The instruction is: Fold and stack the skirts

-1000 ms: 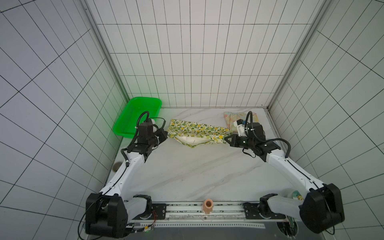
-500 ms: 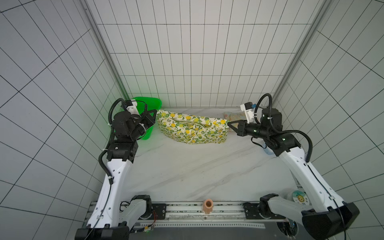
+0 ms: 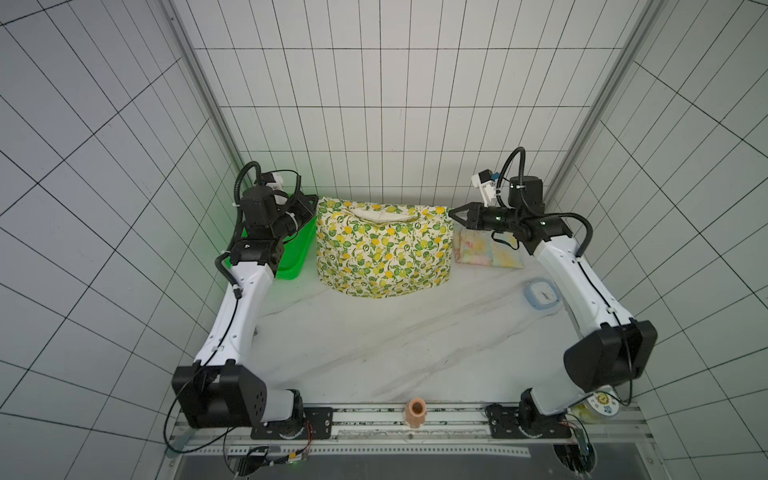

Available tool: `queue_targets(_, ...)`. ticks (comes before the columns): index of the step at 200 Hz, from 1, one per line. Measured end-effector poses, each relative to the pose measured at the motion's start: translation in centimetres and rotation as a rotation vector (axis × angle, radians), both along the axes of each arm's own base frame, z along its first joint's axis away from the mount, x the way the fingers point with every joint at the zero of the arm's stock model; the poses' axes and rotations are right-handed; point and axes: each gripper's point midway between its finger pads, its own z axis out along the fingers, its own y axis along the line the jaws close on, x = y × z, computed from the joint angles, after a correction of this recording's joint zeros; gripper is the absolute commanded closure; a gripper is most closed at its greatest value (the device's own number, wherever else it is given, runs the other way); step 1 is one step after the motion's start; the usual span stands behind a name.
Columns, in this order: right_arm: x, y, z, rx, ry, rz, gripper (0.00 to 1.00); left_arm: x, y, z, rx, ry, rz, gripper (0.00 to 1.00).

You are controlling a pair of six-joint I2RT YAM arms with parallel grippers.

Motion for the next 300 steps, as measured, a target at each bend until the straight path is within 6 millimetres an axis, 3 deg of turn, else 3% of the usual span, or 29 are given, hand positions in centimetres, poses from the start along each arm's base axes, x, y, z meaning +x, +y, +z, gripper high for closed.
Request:
queue_targets(15,2.2,0.1,-0.4,0.006,0.006,0.003,1.00,1.3,0.1,-0.8,-0.003,0.016,0.003,1.00)
queue_targets(33,3.3,0.3,-0.5,0.013,0.005,0.011,1.00,1.7,0.1,-1.0,-0.003,0.015,0.003,1.00)
queue_targets(56,2.9,0.4,-0.2,0.022,-0.009,0.025,1.00,0.7,0.1,-0.5,0.001,-0.025,0.007,1.00)
queue_targets(75,0.9,0.1,-1.7,0.033,-0.019,0.023,1.00,-1.7,-0.1,-2.8,0.004,-0.010,0.004,1.00)
queue_targets(97,-2.7,-0.4,-6.9,0.033,0.048,0.018,1.00,-4.7,-1.1,-9.1,0.003,0.093,-0.021,1.00)
queue_targets(132,-8.2,-1.6,-20.1,-0.005,0.299,-0.022,1.00,-11.1,-3.0,-23.0,0.023,0.417,-0.074,1.00)
queue_targets(143,-10.2,-1.9,-23.5,-0.019,0.385,-0.033,1.00,-13.5,-3.4,-26.0,0.030,0.499,-0.088,1.00)
queue_targets(153,-11.6,-2.0,-25.2,-0.029,0.434,-0.038,1.00,-15.4,-3.5,-27.8,0.033,0.550,-0.096,1.00)
queue_targets(157,-12.2,-2.0,-25.8,-0.032,0.451,-0.038,0.91,-16.1,-3.5,-28.4,0.034,0.569,-0.098,0.93)
queue_targets(176,-13.4,-2.1,-25.9,-0.037,0.474,-0.056,0.61,-17.9,-3.5,-29.0,0.036,0.606,-0.101,0.66)
queue_targets(185,-13.4,-2.3,-25.0,-0.042,0.446,-0.066,0.52,-18.3,-3.4,-28.8,0.030,0.616,-0.096,0.62)
queue_targets(217,-14.0,-3.0,-22.7,-0.069,0.416,-0.111,0.52,-19.4,-3.1,-26.1,0.039,0.621,-0.076,0.57)
queue_targets(247,-13.7,-2.2,-22.1,-0.094,0.411,-0.105,0.54,-18.3,-3.1,-23.4,0.066,0.573,-0.085,0.59)
queue_targets(262,-14.0,-0.8,-22.5,-0.108,0.406,-0.069,0.57,-17.9,-3.2,-24.3,0.080,0.590,-0.096,0.64)
queue_targets(285,-13.8,1.2,-23.1,-0.104,0.383,-0.033,0.63,-17.5,-3.6,-27.9,0.107,0.666,-0.120,0.66)
queue_targets(300,-13.4,1.5,-23.7,-0.099,0.383,-0.044,0.65,-17.5,-3.8,-29.9,0.129,0.713,-0.130,0.67)
